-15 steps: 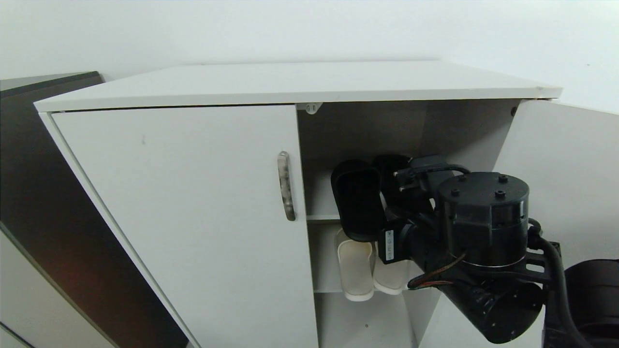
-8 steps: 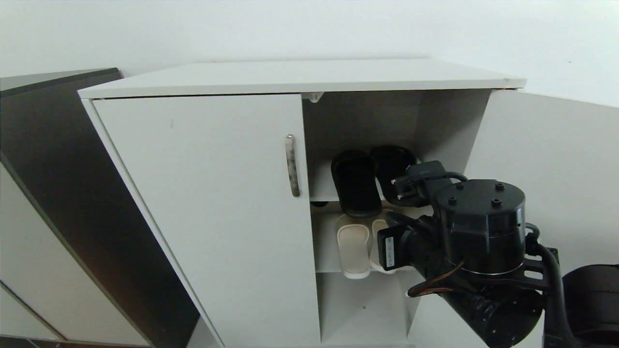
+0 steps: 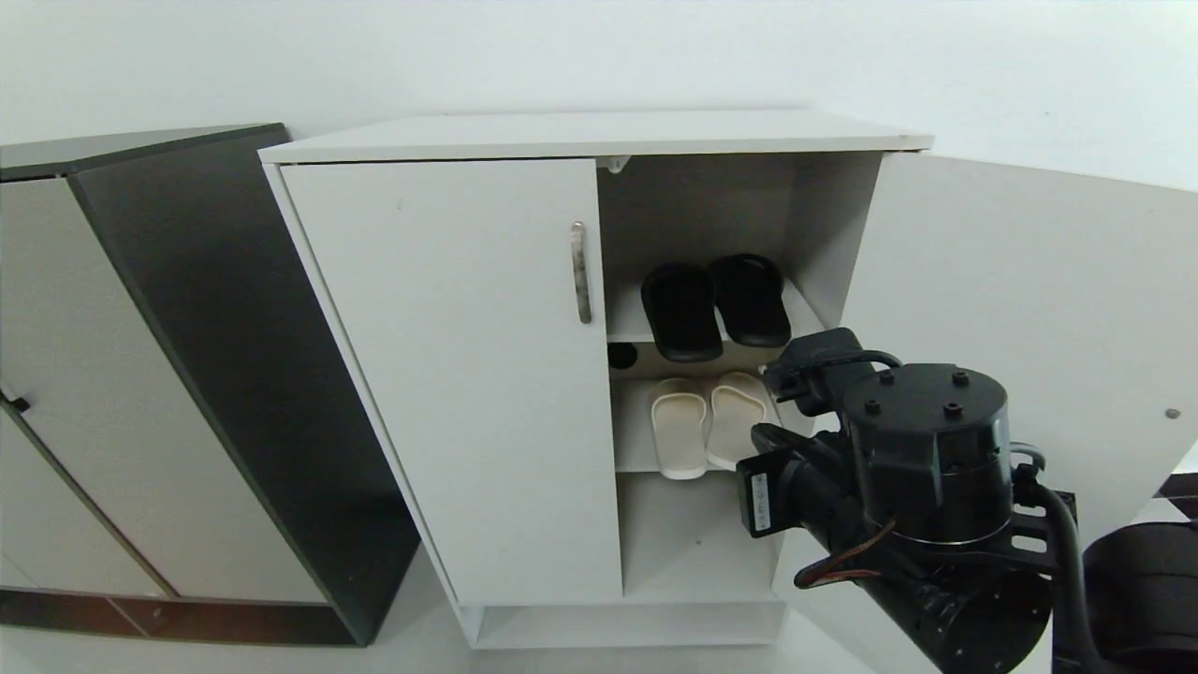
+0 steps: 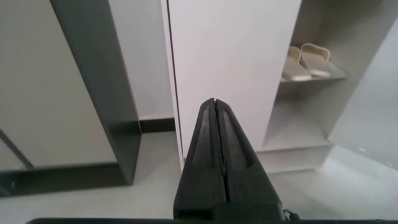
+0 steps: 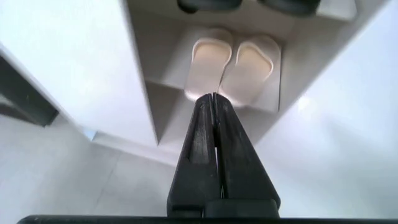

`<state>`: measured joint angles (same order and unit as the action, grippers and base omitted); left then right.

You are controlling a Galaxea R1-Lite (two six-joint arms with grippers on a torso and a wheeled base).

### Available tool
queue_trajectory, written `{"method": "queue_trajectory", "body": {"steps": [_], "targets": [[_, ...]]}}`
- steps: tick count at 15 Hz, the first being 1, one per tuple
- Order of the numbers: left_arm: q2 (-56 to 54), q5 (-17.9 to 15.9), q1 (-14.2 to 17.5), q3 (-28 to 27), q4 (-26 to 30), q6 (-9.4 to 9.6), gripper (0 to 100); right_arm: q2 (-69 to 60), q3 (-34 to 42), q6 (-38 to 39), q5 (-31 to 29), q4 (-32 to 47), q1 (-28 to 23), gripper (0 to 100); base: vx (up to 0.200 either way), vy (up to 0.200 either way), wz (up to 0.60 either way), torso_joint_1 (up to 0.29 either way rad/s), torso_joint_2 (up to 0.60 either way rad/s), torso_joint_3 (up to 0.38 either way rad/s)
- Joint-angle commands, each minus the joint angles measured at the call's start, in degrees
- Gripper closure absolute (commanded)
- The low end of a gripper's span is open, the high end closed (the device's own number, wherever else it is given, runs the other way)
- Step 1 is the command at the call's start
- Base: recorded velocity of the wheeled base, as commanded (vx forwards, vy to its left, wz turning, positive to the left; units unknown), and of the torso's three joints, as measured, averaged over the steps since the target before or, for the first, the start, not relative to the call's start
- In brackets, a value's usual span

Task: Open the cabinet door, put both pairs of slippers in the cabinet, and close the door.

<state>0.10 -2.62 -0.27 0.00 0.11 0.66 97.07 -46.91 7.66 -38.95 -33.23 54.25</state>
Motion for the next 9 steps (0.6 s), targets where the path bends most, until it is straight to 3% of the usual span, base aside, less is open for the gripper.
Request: {"method": "queue_trajectory", "body": {"steps": [1,6,9], "targets": [[0.0,0.0,0.0,0.0,0.0,0.04,100,0.2,0.3,0.0,0.0,0.0,0.0,100,-0.200,0.000,0.00,-0.002,0.01,-0.002],[0.0,0.1,0.0,0.0,0.0,-0.04,100,0.2,0.6,0.0,0.6,-0.1,0.0,100,-0.200,0.000,0.00,0.001,0.00,0.001],[0.0,0.1,0.0,0.0,0.0,-0.04,100,0.3,0.8,-0.1,0.8,-0.1,0.0,100,0.000,0.000,0.00,0.000,0.00,0.000]]}}
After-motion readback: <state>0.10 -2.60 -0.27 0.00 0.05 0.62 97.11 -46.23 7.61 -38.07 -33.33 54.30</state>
